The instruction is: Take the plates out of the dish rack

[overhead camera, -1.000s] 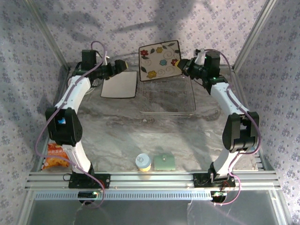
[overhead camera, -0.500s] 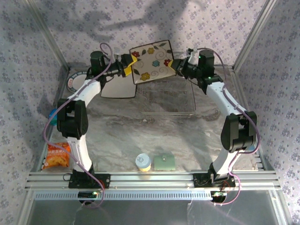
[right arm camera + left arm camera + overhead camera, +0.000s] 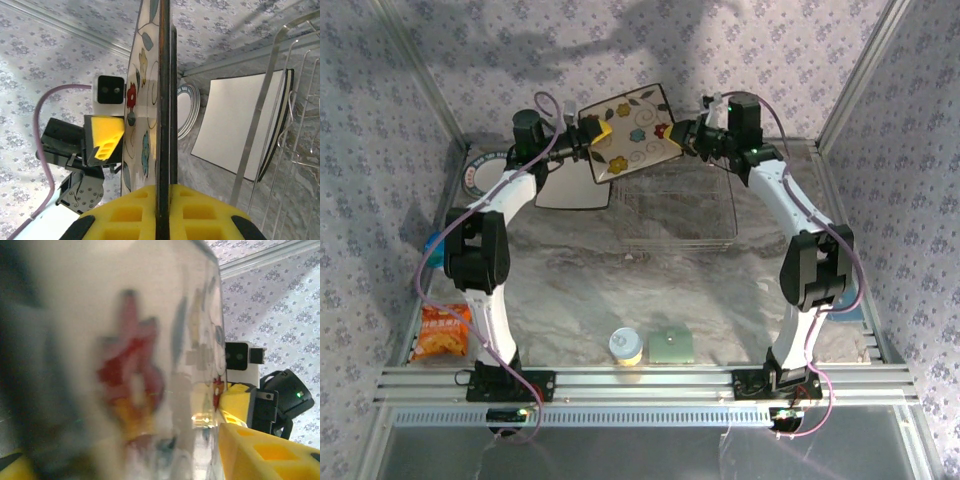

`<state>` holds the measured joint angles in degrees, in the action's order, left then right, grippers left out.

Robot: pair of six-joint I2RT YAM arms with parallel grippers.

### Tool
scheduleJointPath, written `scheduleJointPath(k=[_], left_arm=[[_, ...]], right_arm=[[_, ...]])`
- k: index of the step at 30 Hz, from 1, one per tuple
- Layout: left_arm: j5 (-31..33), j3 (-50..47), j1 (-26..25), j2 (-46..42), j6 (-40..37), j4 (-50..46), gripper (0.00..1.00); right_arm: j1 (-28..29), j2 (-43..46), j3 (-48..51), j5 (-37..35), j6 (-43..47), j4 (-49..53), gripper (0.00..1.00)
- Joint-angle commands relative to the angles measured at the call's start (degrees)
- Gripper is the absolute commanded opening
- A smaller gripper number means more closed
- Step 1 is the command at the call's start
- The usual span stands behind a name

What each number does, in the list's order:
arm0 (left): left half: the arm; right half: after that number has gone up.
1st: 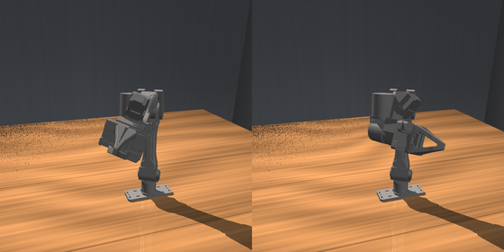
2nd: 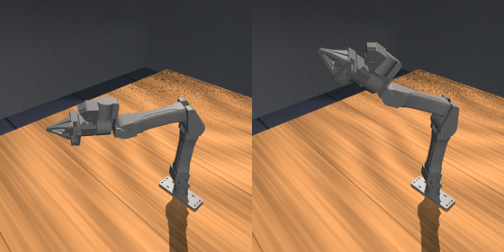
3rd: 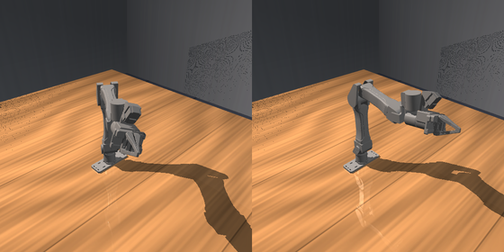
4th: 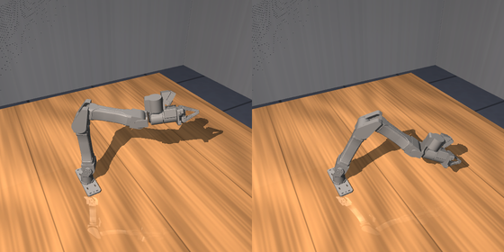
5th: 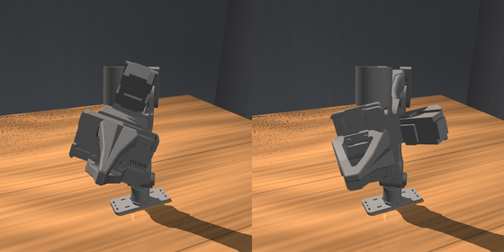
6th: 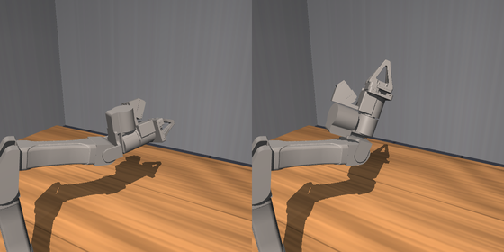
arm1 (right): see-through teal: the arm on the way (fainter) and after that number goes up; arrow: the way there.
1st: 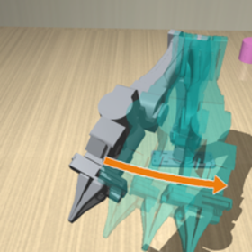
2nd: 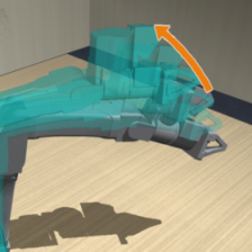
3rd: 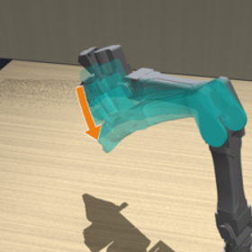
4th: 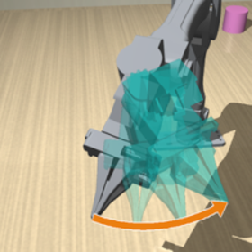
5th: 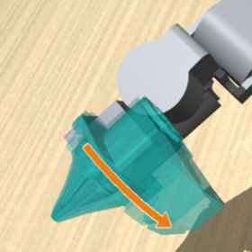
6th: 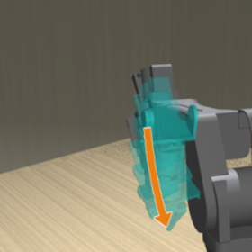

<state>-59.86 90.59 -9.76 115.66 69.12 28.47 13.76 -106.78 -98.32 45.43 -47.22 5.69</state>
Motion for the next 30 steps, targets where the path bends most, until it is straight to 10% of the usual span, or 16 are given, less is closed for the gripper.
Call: scheduleJointPath(k=[1,11,15,23,30], left_arm=[[-2.69,1.74,0.25,0.18,0.33,1.45,0.50],[-3.78,1.70,0.22,-0.43,-2.14,-2.51,0.01],[-3.26,1.20,0.23,-0.86,-2.26,-2.36,0.00],[-1.98,0.42,0.81,-2.03,-1.85,-1.65,0.00],[-1.41,0.56,1.61,-2.37,-1.18,-0.89,0.00]], right_arm=[[-0.41,0.92,-7.66,4.62,3.62,-1.01,0.00],[-0.19,-2.61,-14.41,6.14,6.15,5.09,0.00],[0.17,-3.56,-15.94,5.54,6.72,7.42,0.00],[-0.05,-4.22,-18.28,3.56,8.78,12.09,0.79],[-0.01,-4.71,-22.90,0.73,14.62,20.88,0.99]])
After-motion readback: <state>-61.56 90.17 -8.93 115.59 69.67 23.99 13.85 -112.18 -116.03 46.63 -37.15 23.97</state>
